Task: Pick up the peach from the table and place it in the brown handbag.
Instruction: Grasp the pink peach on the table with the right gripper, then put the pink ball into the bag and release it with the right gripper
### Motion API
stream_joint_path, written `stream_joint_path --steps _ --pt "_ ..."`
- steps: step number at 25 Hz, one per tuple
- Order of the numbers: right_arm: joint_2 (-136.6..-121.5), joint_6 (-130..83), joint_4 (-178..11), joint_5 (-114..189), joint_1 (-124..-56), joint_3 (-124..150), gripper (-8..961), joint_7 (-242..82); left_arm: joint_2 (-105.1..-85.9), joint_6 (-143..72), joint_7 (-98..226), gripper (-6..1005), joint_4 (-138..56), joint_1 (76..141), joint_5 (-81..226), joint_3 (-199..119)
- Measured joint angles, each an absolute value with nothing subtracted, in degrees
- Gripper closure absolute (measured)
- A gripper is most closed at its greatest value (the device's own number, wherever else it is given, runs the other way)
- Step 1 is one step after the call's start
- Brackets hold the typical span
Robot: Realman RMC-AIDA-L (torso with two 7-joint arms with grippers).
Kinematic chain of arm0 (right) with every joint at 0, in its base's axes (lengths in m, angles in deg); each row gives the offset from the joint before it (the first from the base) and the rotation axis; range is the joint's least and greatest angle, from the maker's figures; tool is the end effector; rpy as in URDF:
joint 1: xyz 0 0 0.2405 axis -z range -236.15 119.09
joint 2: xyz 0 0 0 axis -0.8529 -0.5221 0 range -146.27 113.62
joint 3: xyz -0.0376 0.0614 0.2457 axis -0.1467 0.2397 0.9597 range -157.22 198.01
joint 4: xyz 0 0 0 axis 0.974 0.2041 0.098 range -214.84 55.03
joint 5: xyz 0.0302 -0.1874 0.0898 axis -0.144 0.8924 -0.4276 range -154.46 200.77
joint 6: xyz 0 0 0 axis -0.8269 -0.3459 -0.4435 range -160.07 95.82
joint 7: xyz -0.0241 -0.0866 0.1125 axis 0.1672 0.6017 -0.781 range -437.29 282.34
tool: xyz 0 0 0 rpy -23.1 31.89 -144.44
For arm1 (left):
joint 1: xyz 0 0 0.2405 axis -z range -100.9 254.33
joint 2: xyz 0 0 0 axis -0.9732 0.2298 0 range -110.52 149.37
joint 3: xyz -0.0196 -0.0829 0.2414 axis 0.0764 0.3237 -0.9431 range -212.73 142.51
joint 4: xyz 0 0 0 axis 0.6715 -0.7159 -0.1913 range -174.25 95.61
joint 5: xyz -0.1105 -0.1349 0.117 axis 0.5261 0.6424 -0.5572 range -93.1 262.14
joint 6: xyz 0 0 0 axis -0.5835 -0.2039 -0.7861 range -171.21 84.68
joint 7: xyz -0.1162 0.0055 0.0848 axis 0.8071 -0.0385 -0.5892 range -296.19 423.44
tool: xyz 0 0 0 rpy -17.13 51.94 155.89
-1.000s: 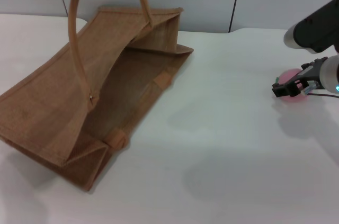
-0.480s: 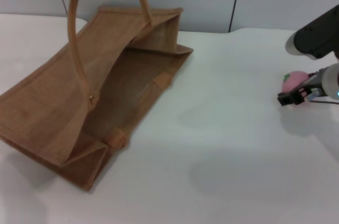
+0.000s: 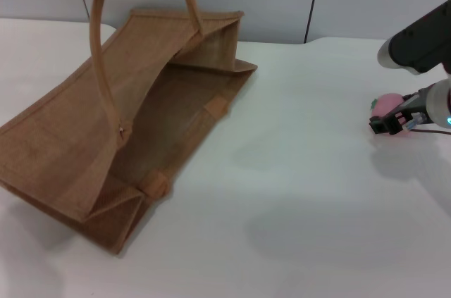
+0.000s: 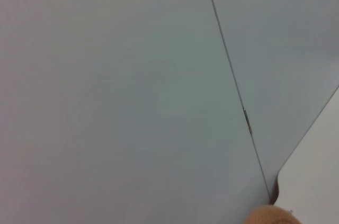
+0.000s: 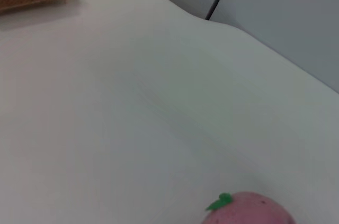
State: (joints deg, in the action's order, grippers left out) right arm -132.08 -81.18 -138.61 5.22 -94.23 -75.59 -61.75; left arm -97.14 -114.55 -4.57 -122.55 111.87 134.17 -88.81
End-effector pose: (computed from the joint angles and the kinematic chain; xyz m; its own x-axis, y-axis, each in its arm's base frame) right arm 0.2305 0.4141 -0.0272 0.7721 -0.6327 0.0589 -0.3718 -0.5250 -0.7656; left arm -0.1469 0.4192 0.1275 0.9733 0.1196 0.1960 0.2248 -0.6701 -0.7074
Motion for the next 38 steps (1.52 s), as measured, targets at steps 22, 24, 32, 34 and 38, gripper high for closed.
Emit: stream_joint_path --steps 22,24,32,34,38 --pt "-132.16 -85.5 -149.7 5.4 -94.1 -77.8 383 -62.8 -97.21 -114.0 -4.9 875 -122.5 111.8 134.2 -88.6" --pt "-132.27 -86.8 -153.9 5.0 -93.3 -80.2 392 -63.0 -97.21 -114.0 -4.9 875 -122.6 111.9 134.2 -88.5" --pt "-132.24 -84.6 -155.2 -2.7 -95.2 -89.3 459 -62.2 -97.31 -113.3 -5.0 875 -122.6 114.5 134.6 -88.7" --pt "-132.25 -82.8 -153.2 -4.6 -96.5 -91.1 473 -62.0 -97.36 -113.2 -4.9 875 -122.6 115.3 135.1 -88.9" --pt "-132.26 -78.8 -149.1 -8.6 -99.7 -94.3 486 -61.3 -97.5 -113.1 -4.6 875 -122.6 116.1 135.8 -89.2"
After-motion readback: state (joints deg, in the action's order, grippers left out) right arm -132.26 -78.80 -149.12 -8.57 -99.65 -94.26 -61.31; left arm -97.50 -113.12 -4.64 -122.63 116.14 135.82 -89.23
